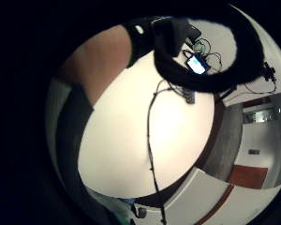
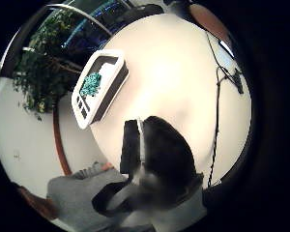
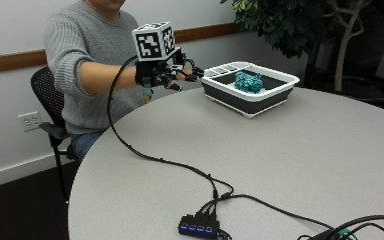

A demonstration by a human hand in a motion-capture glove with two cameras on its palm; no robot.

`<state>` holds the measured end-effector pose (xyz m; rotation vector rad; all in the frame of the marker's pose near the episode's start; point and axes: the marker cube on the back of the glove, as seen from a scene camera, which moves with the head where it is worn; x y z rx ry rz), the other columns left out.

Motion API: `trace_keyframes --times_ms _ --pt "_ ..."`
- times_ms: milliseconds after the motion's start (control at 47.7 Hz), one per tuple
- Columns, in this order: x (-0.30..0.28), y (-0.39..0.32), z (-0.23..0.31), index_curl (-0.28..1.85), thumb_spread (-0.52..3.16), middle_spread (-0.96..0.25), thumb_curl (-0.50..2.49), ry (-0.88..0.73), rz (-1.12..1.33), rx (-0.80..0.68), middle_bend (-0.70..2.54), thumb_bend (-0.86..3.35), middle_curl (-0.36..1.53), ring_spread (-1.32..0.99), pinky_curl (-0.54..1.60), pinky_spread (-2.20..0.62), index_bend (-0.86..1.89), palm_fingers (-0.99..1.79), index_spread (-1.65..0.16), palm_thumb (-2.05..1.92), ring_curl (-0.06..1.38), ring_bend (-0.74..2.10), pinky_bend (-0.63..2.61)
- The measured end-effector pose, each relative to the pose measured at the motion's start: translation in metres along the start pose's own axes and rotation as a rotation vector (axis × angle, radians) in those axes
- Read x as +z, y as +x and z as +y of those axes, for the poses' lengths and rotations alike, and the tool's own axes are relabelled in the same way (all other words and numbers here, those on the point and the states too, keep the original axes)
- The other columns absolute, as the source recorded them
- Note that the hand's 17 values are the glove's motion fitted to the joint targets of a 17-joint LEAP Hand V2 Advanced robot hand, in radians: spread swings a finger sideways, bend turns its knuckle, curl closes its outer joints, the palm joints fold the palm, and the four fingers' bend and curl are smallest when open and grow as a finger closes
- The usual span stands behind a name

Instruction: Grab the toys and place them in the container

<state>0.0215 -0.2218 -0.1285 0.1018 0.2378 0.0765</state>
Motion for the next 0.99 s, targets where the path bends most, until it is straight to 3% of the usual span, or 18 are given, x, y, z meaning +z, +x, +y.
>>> trace_keyframes --times_ms 168,273,482,671,985 --pt "0.019 -0.014 0.064 0.48 1.38 -0.16 0.22 -0.009 -0.08 -0.07 0.16 -0.05 0.34 -0.08 0.33 0.1 0.19 -0.08 -0.38 -0.07 0.25 0.17 0.83" --pt "0.049 -0.036 0.147 0.47 1.38 -0.16 0.21 -0.068 -0.104 -0.137 0.16 -0.05 0.33 -0.08 0.33 0.09 0.19 -0.07 -0.38 -0.07 0.24 0.17 0.81" --pt "0.097 -0.051 0.261 0.47 1.38 -0.16 0.19 -0.111 -0.15 -0.108 0.16 -0.05 0.32 -0.08 0.33 0.09 0.19 -0.09 -0.38 -0.07 0.24 0.16 0.79" --pt "0.108 -0.056 0.288 0.46 1.39 -0.16 0.18 -0.09 -0.137 -0.085 0.16 -0.05 0.31 -0.07 0.32 0.09 0.19 -0.09 -0.38 -0.07 0.22 0.15 0.77" --pt "0.105 -0.048 0.279 0.46 1.39 -0.16 0.17 -0.065 -0.143 -0.068 0.16 -0.04 0.3 -0.07 0.32 0.09 0.2 -0.08 -0.38 -0.07 0.2 0.16 0.75"
